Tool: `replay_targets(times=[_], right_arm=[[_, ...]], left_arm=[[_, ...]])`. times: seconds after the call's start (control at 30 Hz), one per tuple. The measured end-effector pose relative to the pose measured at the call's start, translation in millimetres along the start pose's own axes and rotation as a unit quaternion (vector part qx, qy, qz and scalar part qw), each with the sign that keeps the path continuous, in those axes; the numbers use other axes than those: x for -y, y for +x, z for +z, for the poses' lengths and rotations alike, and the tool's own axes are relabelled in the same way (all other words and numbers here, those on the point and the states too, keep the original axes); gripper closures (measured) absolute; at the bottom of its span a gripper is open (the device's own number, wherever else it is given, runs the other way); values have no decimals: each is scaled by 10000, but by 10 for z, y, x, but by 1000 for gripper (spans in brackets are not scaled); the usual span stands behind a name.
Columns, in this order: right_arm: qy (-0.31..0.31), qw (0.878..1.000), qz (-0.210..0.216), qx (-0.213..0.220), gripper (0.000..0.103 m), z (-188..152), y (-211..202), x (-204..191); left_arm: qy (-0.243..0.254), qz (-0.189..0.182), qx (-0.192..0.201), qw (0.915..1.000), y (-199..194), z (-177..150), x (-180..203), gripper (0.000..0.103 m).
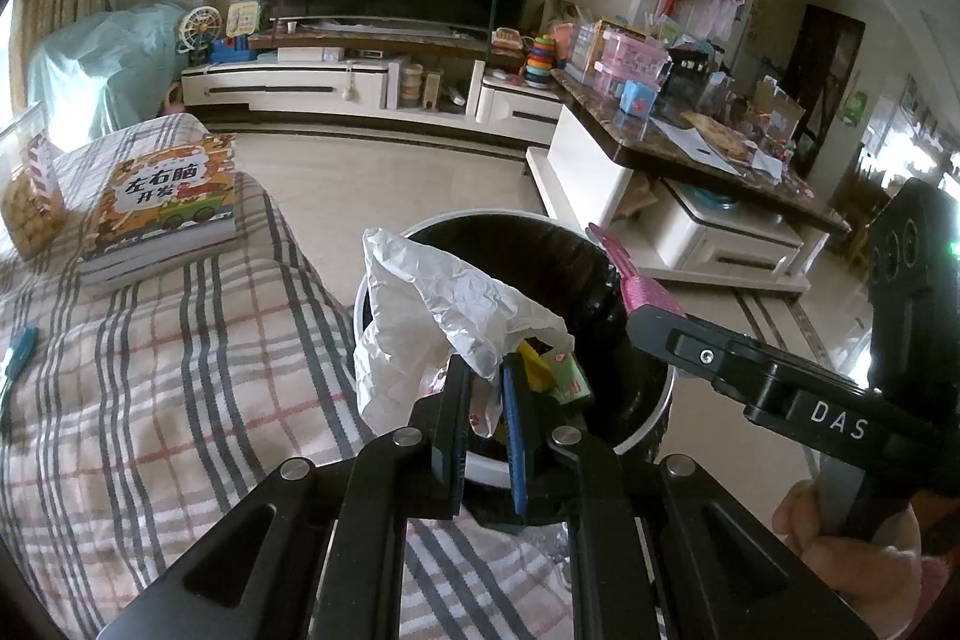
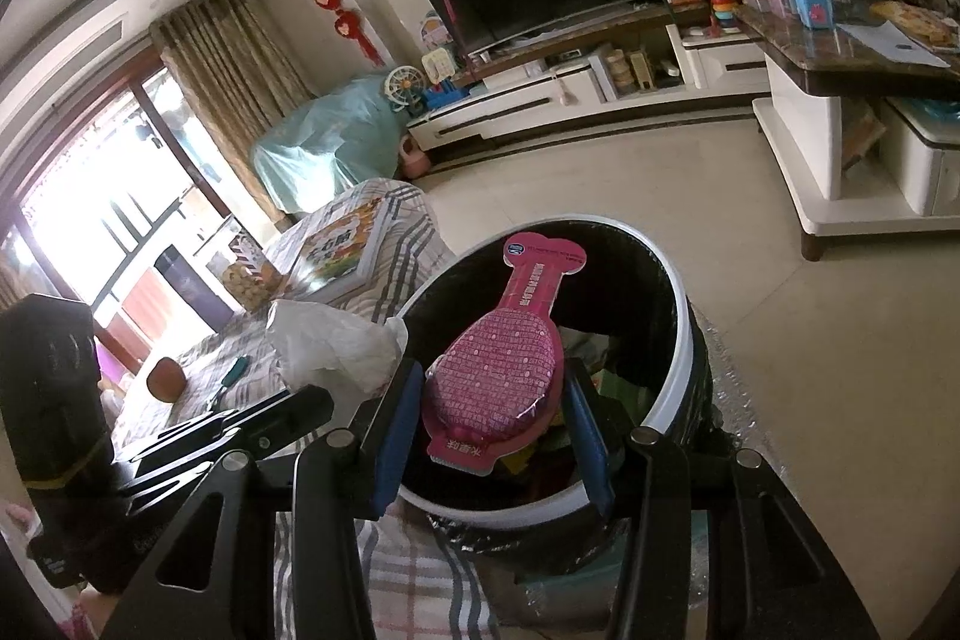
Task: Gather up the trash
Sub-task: 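Carry the white plastic bag and pink brush over the bin with both tools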
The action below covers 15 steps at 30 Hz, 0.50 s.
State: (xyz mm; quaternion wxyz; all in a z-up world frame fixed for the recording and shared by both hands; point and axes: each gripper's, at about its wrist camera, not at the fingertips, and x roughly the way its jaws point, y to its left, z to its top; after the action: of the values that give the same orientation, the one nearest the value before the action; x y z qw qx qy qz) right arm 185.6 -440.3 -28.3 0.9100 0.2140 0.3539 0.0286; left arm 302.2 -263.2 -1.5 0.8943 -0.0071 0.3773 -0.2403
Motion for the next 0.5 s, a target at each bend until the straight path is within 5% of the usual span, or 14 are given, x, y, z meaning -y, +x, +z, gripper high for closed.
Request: replay_targets(times=[0.5], right_arm=[[-61,10000,-57,-23,55,104,68,1]], left_arm=[[-13,40,-48,10000,116,60,56,93]])
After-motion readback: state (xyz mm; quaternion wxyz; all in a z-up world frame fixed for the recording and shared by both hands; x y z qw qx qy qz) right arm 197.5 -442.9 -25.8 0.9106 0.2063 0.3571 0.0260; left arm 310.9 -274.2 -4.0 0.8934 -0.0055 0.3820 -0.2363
